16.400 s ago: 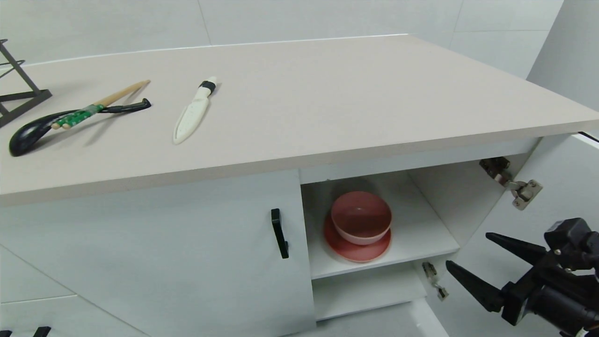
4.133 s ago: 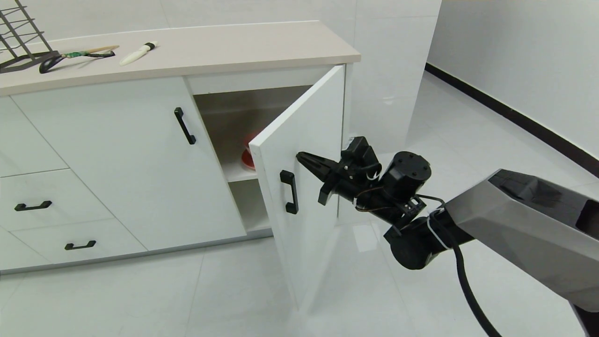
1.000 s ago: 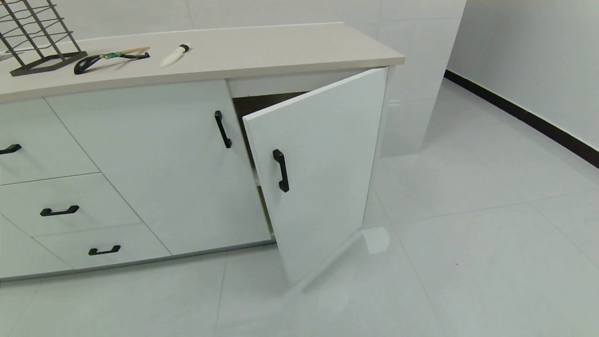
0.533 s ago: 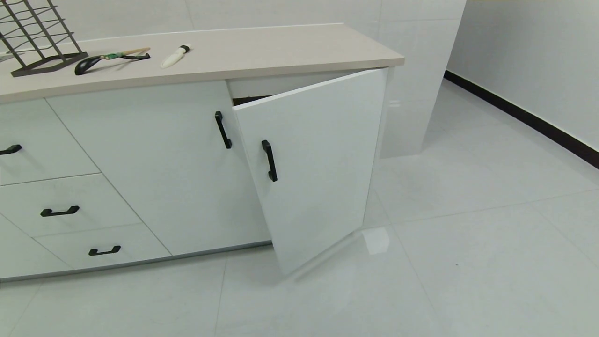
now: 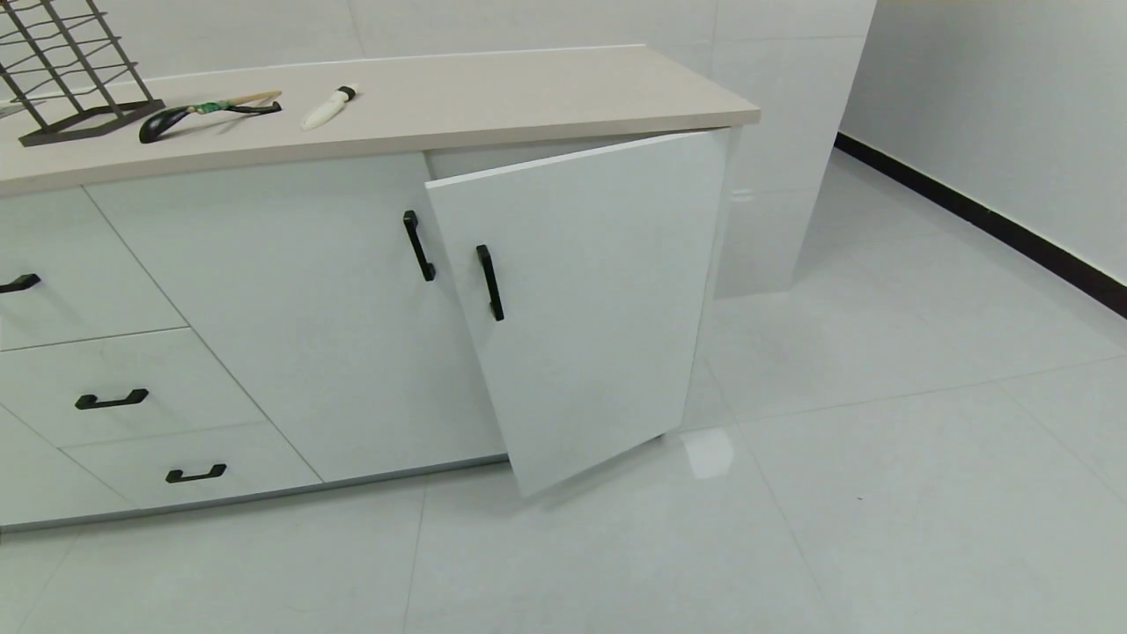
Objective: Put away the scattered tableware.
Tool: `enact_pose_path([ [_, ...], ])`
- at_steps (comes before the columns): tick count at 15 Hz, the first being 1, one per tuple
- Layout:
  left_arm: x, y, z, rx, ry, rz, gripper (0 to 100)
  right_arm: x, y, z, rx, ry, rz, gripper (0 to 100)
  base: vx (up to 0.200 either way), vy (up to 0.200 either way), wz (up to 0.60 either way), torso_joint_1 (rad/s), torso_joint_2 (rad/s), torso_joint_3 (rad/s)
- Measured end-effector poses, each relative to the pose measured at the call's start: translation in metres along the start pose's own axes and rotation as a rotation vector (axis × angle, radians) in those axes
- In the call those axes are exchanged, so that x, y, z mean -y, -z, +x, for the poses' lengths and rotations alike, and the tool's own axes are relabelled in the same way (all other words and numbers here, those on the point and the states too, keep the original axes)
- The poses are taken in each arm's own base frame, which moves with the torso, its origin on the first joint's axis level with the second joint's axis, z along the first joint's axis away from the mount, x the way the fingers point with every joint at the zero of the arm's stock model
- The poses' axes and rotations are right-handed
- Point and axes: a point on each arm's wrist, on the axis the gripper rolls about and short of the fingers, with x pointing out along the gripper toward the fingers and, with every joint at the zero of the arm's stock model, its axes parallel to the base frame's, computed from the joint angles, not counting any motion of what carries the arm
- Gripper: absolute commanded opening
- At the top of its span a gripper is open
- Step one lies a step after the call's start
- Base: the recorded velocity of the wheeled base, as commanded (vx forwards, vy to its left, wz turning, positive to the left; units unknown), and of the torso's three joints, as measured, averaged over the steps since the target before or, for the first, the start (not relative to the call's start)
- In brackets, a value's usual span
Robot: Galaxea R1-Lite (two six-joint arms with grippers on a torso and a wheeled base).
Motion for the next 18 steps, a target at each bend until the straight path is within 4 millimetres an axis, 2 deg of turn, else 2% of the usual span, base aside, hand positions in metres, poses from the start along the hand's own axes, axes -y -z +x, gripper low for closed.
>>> enact_pose_path([
  [10,0.0000,0.0000,0.0000,0.000,0.000,-0.002,100,-0.0001,0.0001,-0.0002,0.002,-0.005,0.004,0,0.000,0.200,0.00,0.004,0.00,0.004],
  [18,0.0000,0.0000,0.0000,0.000,0.000,0.001,100,0.0000,0.0002,-0.0001,0.001,-0.001,0.000,0,0.000,0.000,0.60,0.003,0.00,0.004],
])
